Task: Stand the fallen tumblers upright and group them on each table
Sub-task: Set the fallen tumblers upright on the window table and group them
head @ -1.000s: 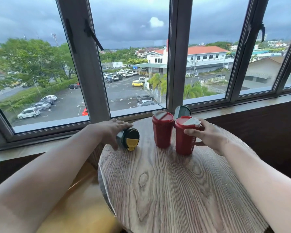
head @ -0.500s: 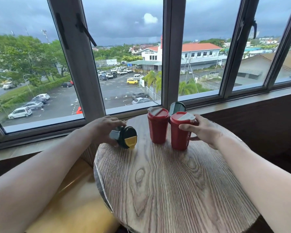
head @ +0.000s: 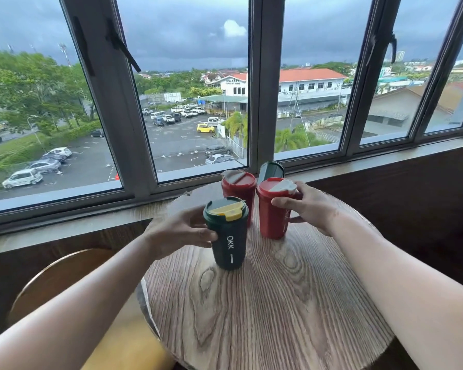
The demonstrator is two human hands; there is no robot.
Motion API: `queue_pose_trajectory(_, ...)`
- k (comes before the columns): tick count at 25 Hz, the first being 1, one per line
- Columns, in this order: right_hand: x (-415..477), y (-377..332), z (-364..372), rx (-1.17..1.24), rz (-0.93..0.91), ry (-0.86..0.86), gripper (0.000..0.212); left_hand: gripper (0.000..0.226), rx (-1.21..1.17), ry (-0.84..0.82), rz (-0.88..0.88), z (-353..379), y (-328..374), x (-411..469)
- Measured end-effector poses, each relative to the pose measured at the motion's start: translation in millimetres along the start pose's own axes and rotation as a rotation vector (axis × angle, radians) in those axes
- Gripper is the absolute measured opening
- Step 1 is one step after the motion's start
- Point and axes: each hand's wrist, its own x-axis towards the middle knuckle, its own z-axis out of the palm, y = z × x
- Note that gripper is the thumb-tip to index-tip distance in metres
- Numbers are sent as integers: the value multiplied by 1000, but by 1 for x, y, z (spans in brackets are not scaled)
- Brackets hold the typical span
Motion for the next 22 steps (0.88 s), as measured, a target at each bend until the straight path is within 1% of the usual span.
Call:
queue_pose_trajectory(2,1,1,0,-2,-3,-5,60,69,-21,0,-10,3,-4,1)
queue_pose_trajectory(6,3,4,-2,27,-17,-19,45,85,9,15,-57,6,-4,-3)
queue_pose_trajectory(7,3,5,-2,30,-15,-21,47,91,32,22,-71,7,-4,-5)
queue_pose_trajectory(8,3,6,-2,21,-16,-23,55,98,49,32,-76,9,-3,-9)
queue_pose_trajectory(9,4,9,-2,12,-22,-18,69,105,61,70,-70,13,2,-14)
queue_pose_trajectory(10,7,12,-3,9,-31,-12,84,108,77,156,-44,21,9,-19)
queue_pose_trajectory(11,11,18,-4,15,-50,0,95,104,117,298,2,32,17,-24)
queue_pose_trajectory(12,14,21,-4,26,-69,7,100,96,198,491,63,47,25,-28)
queue_pose_trajectory(14,20,26,-6,15,-94,8,96,77,470,922,168,85,37,-28)
queue_pose_trajectory(15,21,26,-7,-4,-102,4,90,72,625,1068,175,107,43,-24)
queue_pose_trajectory(16,22,27,-8,-24,-108,3,86,69,750,1148,147,126,48,-18)
queue_pose_trajectory(18,24,28,-9,-78,-119,19,93,66,891,1195,34,151,54,-3)
queue_pose_trajectory(20,26,28,-11,-129,-137,27,100,58,933,1243,-50,158,53,7)
queue_pose_trajectory(22,26,29,-11,-145,-154,9,100,46,941,1297,-26,158,49,9)
